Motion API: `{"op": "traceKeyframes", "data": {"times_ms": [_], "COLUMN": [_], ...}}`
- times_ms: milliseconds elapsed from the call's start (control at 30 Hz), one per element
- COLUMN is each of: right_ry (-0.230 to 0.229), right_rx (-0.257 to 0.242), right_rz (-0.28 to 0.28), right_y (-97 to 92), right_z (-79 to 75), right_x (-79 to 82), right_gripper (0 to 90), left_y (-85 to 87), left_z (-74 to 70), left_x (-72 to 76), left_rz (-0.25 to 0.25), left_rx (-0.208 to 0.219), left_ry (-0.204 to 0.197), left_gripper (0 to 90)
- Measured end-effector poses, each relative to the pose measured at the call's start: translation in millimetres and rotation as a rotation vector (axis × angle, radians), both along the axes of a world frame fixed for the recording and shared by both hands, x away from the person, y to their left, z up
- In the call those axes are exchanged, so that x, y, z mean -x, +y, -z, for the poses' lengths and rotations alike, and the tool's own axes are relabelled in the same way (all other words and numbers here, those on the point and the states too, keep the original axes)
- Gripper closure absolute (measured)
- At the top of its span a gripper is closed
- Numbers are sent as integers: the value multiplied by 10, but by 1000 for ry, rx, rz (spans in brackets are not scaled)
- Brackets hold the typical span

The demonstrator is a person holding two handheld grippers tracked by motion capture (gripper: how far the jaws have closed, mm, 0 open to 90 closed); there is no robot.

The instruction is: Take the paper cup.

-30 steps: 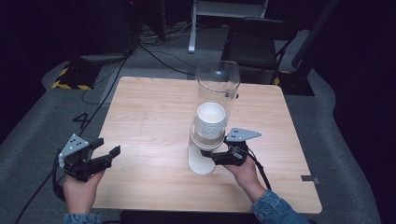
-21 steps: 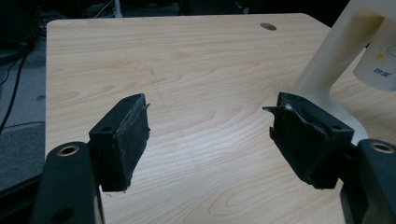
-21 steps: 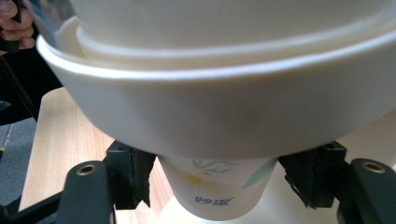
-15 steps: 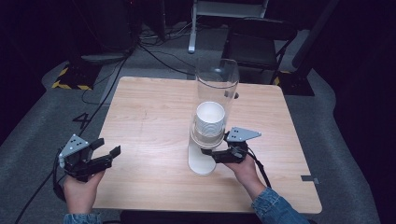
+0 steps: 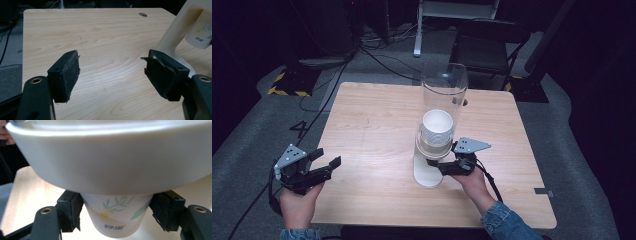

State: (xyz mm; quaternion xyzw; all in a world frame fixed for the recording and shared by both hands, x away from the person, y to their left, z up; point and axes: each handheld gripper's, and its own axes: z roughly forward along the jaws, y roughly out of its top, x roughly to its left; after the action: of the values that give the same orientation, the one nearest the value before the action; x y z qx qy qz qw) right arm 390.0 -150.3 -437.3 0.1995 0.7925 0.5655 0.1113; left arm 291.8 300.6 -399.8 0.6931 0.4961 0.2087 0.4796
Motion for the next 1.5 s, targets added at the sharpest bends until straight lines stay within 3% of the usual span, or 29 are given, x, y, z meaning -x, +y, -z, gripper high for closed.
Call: {"op": "traceKeyframes", "data": {"times_ms": [33, 67, 100, 133, 200, 267, 333, 700, 1500], "right_ry": [33, 78, 113, 134, 127, 92, 87, 117, 120], "right_rx": [18, 80, 107, 92, 70, 82, 93, 197, 284], "right_rz": [7, 21, 26, 27, 19, 22, 21, 31, 64], "right_y": [19, 55, 72, 60, 48, 51, 52, 16, -256], "right_z": [15, 44, 101, 152, 192, 179, 182, 265, 240], "right_x": [2, 0, -11, -18, -20, -7, -4, 27, 237], "right_gripper": [343, 352, 353, 353, 345, 343, 340, 337, 341], "left_y": [0, 1, 4, 4, 24, 33, 40, 14, -197], "left_z": [0, -1, -3, -3, -10, -5, 6, 21, 25], "left_x": [0, 0, 0, 0, 5, 4, 1, -72, -430], "left_rz": [0, 0, -1, -1, 2, 1, -7, 13, 67], "left_rx": [1, 2, 3, 3, 5, 8, 16, 39, 56], "left_ry": [0, -1, -3, -3, -6, -7, -4, -1, 14], "left_gripper": [274, 273, 273, 273, 273, 273, 273, 273, 273]}}
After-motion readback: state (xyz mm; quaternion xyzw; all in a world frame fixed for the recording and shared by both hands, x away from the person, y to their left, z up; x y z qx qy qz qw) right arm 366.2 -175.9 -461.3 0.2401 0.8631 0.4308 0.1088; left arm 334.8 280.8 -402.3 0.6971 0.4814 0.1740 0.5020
